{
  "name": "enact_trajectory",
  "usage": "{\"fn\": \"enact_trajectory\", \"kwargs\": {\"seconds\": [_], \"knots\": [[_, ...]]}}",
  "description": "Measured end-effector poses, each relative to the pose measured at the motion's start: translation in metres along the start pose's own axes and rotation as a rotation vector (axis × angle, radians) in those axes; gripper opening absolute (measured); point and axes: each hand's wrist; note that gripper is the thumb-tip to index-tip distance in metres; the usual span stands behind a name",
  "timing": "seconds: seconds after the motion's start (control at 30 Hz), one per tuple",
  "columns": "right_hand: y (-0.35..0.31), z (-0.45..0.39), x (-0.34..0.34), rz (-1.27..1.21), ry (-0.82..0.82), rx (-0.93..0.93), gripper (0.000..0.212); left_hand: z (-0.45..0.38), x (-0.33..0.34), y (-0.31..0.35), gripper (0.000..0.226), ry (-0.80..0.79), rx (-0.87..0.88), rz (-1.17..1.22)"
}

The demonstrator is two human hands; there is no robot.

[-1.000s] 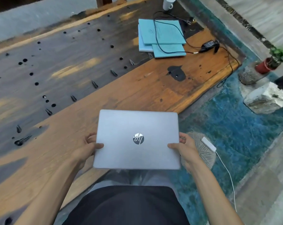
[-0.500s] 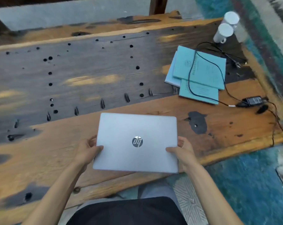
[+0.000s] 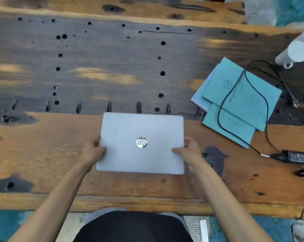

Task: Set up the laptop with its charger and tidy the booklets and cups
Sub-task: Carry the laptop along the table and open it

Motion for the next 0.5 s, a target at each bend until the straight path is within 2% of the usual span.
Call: {"fn": "enact_trajectory", "kwargs": {"seconds": [0.27, 0.5], "knots": [[-0.025, -0.018, 0.021, 0.015, -0.009, 0.065, 0.061, -0.029, -0.008, 0.014, 0.05, 0.056, -0.061, 0.023], [-0.03, -0.024, 0.031, 0.017, 0.045, 0.097, 0.059, -0.045, -0.008, 0.02, 0.038, 0.037, -0.04, 0.002]]}}
Point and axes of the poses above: each hand's wrist, its own z-axis away from the middle knuckle, its own x-axis out of the palm, y = z × x, and after that the axes turned 12 degrees about z, right-handed
